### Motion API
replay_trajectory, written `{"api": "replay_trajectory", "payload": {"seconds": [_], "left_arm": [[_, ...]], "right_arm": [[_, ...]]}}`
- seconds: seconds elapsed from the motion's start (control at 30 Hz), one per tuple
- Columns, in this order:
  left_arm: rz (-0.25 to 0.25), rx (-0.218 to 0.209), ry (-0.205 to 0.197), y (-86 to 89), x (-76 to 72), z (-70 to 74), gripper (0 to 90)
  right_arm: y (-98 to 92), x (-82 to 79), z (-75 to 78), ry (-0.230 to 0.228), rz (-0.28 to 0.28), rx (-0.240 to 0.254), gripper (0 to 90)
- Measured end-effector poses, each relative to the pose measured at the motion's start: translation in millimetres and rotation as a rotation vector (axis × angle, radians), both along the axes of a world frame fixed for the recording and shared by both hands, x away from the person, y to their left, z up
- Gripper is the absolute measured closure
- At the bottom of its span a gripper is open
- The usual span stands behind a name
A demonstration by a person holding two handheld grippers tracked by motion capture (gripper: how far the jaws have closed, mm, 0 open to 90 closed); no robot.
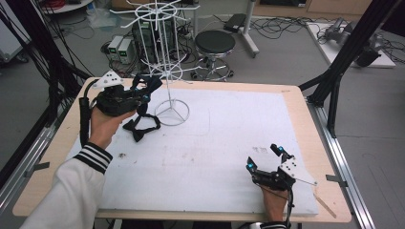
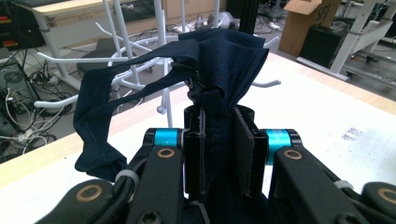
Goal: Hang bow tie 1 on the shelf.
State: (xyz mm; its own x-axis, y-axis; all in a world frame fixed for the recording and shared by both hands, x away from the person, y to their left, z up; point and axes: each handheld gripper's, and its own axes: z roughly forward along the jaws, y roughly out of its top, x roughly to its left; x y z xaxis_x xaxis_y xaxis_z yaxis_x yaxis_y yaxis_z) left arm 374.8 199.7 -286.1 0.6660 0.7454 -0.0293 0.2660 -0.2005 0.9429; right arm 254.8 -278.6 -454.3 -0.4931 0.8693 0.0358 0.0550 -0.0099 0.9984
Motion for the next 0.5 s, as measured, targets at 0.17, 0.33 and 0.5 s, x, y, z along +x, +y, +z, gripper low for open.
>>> {"api": "replay_trajectory", "payload": {"seconds": [0.17,0.33,0.5], "left_arm": [[0.003,0.014,0.007,-3.4,0.8,-2.3,75.0],[-0.008,0.035,0.016,-7.8,2.0,-7.0,75.0],[-0.014,0.063,0.021,-12.6,2.8,-13.6,75.0]], "right_arm": [[-0.1,-0.4,0.0,0.001,-0.001,0.000,1.0],[0.0,-0.5,0.0,0.002,0.001,0.004,1.0],[-0.1,-0.6,0.0,0.003,0.000,0.003,1.0]]}}
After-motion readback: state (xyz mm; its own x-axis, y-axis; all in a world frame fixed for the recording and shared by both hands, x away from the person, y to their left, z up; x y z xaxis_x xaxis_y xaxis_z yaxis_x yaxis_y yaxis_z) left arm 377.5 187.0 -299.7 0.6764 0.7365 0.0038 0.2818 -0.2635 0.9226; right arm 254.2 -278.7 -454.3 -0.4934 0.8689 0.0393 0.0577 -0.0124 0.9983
